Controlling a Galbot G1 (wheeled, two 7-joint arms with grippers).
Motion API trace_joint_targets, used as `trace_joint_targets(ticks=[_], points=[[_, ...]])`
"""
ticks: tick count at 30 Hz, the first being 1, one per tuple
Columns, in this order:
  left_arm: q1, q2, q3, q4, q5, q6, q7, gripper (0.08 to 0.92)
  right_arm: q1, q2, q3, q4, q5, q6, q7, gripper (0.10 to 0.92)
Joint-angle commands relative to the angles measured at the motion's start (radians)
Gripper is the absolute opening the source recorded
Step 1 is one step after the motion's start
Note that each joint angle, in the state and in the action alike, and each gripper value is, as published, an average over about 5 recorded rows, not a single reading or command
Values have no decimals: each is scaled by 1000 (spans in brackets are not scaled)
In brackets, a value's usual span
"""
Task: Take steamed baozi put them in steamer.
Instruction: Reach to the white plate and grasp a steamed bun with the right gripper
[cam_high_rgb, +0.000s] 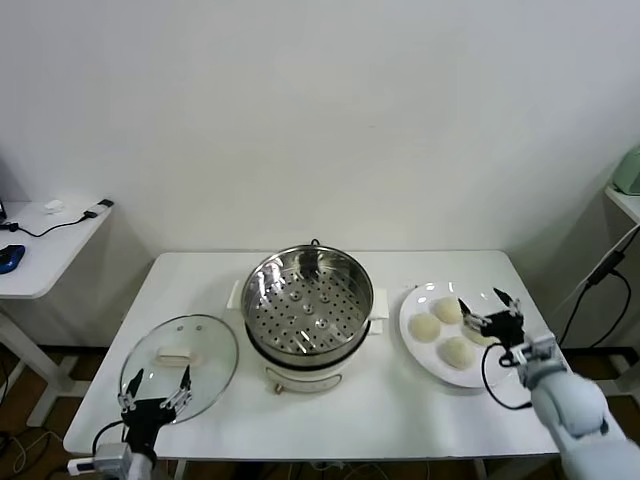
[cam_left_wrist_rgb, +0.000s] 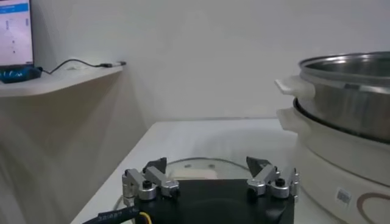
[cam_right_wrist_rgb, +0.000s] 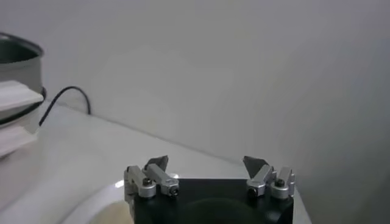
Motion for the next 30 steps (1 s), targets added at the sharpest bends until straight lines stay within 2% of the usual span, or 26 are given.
trace_joint_targets(ticks=[1,5,11,20,30], points=[[1,-1,1,-5,-3,-2,0,823,747,-344,-796,-253,-99,92,-536,823],[6,-5,1,-6,-3,-8,2,823,1128,-307,-1224,-382,-126,250,-750,823],[15,-14,0,-7,2,-14,2,823,1400,-156,-1606,-521,-118,303,-895,823],[16,-14,-5,6,1,-22,4,823,1324,79,-1665,-685,-72,246,-857,823],[13,-17,-11,20,0,-28,5,823,1185,204,-1563,-815,-115,195,-752,823]])
